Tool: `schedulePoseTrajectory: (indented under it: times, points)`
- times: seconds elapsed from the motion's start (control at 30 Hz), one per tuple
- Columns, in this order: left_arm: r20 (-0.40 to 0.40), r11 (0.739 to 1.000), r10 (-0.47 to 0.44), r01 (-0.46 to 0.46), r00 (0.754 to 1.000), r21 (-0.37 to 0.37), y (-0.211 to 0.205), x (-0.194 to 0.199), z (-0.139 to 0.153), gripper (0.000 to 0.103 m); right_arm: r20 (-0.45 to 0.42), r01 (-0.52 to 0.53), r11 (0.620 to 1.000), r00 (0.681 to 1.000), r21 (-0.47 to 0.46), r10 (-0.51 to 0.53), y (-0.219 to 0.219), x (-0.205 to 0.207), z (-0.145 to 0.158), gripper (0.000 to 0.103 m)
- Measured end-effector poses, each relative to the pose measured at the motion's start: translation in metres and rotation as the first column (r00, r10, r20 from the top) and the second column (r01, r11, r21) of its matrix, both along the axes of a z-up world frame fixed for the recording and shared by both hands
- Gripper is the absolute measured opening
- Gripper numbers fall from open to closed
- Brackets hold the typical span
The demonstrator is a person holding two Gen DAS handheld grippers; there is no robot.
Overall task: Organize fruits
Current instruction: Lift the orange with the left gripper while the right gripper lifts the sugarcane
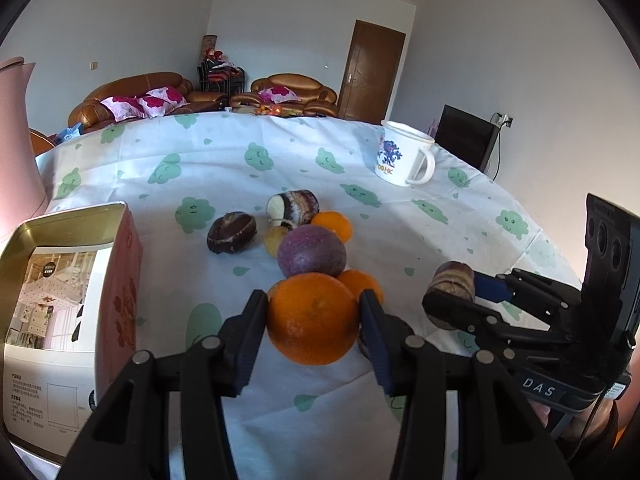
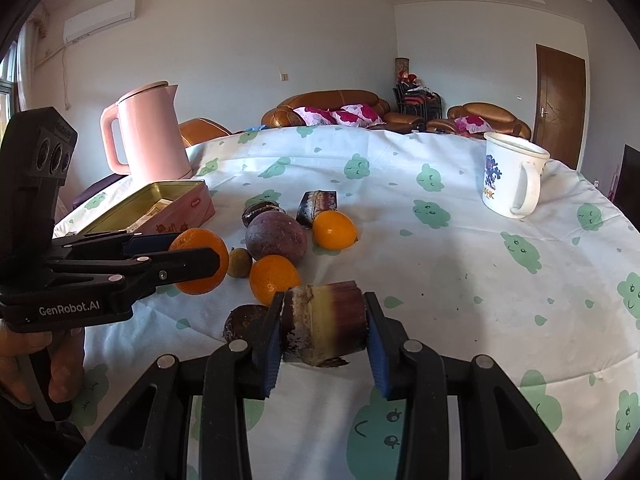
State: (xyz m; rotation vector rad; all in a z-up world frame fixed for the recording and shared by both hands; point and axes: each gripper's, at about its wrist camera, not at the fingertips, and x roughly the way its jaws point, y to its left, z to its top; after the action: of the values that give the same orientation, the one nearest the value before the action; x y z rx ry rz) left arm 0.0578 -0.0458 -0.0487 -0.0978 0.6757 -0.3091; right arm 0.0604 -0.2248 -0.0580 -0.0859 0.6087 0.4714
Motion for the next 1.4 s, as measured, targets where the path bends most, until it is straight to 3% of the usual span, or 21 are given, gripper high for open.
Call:
schedulePoseTrajectory:
  times: [0.43, 0.7, 1.4]
  points:
    - [0.046, 1.0, 0.022, -0.023, 0.999, 0.019, -0.001, -0.01, 0.005, 0.049, 0.077, -0.01, 1.0, 0.997, 0.015, 0.009, -0.002, -0.012, 0.005, 0.038]
    - [0.035, 1.0, 0.014, -0.015, 0.999, 0.024, -0.004, -0.015, -0.002, 0.049, 0.108, -0.015, 1.0, 0.994, 0.021, 0.012, -0.003, -0.017, 0.008, 0.038]
    - [0.156, 0.998, 0.045, -0.051, 0.987, 0.032, -0.002, -0.034, 0.01, 0.049, 0.182, -0.025, 0.999, 0.983, 0.035, 0.018, -0.005, -0.029, 0.011, 0.038]
